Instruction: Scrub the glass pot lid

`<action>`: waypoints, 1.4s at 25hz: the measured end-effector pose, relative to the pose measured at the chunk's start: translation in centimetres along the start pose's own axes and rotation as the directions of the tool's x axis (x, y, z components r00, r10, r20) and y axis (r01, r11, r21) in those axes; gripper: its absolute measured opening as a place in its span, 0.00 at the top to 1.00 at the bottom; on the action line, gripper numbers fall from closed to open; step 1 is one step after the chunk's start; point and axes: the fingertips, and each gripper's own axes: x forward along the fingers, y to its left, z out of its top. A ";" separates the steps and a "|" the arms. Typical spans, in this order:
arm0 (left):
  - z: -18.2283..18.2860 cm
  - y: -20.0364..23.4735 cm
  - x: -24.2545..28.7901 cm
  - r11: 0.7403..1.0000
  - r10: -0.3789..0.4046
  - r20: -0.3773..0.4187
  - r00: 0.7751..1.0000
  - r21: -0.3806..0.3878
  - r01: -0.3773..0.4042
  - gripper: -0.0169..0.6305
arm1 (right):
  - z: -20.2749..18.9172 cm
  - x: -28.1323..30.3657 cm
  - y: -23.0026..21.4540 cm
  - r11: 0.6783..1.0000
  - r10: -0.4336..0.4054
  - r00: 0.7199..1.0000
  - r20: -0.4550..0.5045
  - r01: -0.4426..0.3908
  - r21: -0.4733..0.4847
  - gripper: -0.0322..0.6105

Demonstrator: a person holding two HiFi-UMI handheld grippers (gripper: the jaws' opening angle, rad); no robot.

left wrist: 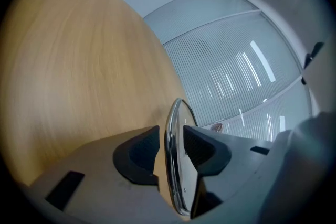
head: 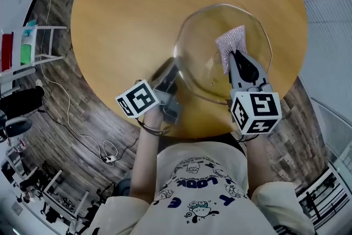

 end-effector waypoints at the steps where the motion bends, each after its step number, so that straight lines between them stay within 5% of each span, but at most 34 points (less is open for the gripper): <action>1: 0.1 0.1 0.0 1.000 -0.009 0.002 1.000 -0.013 0.009 0.74 | 0.0 0.3 0.2 1.000 0.008 1.000 -0.005 -0.008 -0.007 0.88; 9: 0.1 -0.4 0.2 0.997 -0.055 0.027 0.998 -0.052 0.057 0.74 | -0.7 1.4 1.3 0.995 0.073 0.995 -0.071 -0.078 -0.069 0.88; 17: 0.2 0.1 0.2 0.996 -0.066 0.005 0.998 -0.057 0.066 0.85 | -1.6 2.8 3.7 0.980 0.112 0.982 -0.155 -0.135 -0.149 0.88; 26: 0.3 0.4 0.3 0.993 -0.095 -0.014 0.995 -0.064 0.094 0.86 | -2.7 4.4 6.7 0.936 0.141 0.955 -0.260 -0.214 -0.278 0.88; 35: 0.3 0.2 0.5 0.993 -0.104 -0.021 0.994 -0.065 0.103 0.86 | -3.8 5.5 8.8 0.912 0.165 0.928 -0.334 -0.273 -0.306 0.88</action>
